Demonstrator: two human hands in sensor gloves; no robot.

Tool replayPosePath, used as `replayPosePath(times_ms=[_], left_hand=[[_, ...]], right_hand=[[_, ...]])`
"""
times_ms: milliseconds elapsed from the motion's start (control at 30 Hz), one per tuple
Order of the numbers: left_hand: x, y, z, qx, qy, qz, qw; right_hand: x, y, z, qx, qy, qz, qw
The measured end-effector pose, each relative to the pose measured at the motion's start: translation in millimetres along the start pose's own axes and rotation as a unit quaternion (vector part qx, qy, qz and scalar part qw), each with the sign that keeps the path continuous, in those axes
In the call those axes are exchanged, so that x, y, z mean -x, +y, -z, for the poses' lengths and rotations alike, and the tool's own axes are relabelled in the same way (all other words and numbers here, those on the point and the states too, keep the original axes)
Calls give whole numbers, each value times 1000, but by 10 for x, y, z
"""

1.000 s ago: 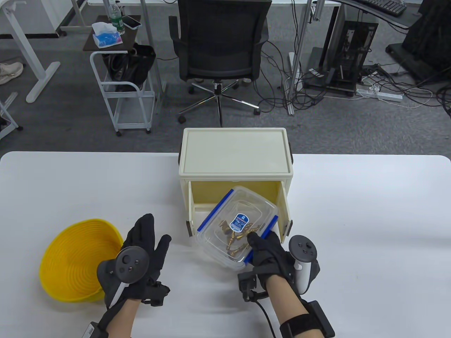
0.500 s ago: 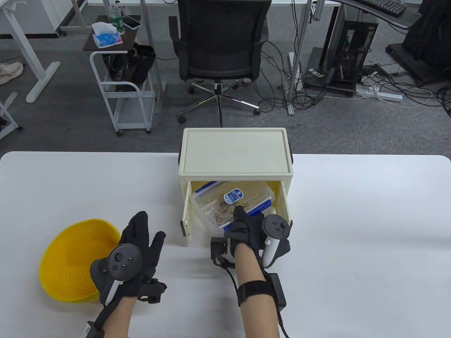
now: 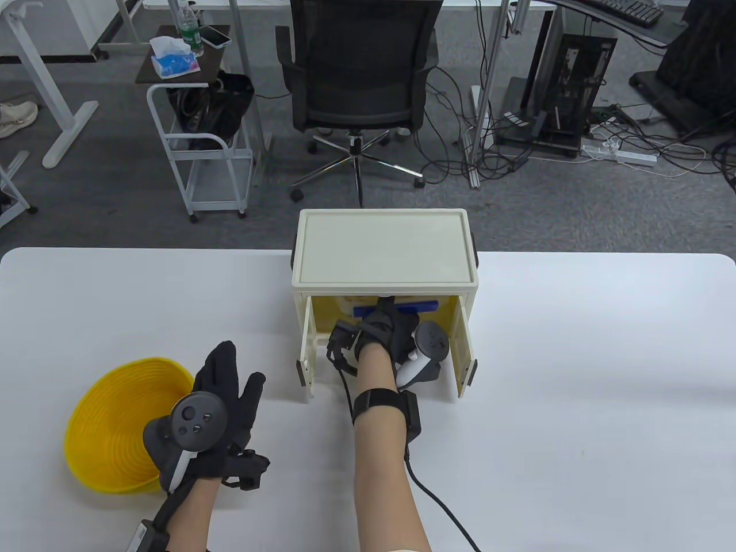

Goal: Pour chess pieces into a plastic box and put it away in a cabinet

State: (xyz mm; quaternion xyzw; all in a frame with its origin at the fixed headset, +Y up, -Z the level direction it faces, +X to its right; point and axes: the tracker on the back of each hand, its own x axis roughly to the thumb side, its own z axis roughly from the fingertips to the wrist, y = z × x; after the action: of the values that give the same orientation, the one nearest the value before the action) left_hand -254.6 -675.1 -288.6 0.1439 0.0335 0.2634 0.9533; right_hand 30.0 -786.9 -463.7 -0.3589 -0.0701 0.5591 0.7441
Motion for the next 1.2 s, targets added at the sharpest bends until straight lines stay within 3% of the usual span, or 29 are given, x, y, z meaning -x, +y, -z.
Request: replayPosePath(times_ms=[200,367,433,533,667,800,1000,1100,1200], left_hand=[[15,-49,10,11,2,13,1000],[8,-42,8,11,-1,7,1000],[-10,-59,7,15,-6,10,1000],[-54,-94,0,22,-16,21,999],[-115,-117,-11,29,-29,26,999],[-170,-157,-24,42,-36,16,998],[-222,-264,-46,73,-34,-2,997],[-234,-306,-58,79,-35,-1,996],[-232,-371,-70,84,-34,0,996]], right_hand=[[31,-11,-41,-8,5,25,1000],[-36,-110,-110,-21,9,-31,999],[-100,-140,-126,-52,21,-90,994],[-211,-196,-179,-146,18,-156,977],[-355,-298,-376,-205,-43,-222,952],[-525,-499,-762,-220,-170,-324,904],[-785,-994,-1426,-193,-389,-438,787],[-864,-1273,-1610,-160,-454,-452,751],[-922,-1569,-1645,-118,-488,-451,738]])
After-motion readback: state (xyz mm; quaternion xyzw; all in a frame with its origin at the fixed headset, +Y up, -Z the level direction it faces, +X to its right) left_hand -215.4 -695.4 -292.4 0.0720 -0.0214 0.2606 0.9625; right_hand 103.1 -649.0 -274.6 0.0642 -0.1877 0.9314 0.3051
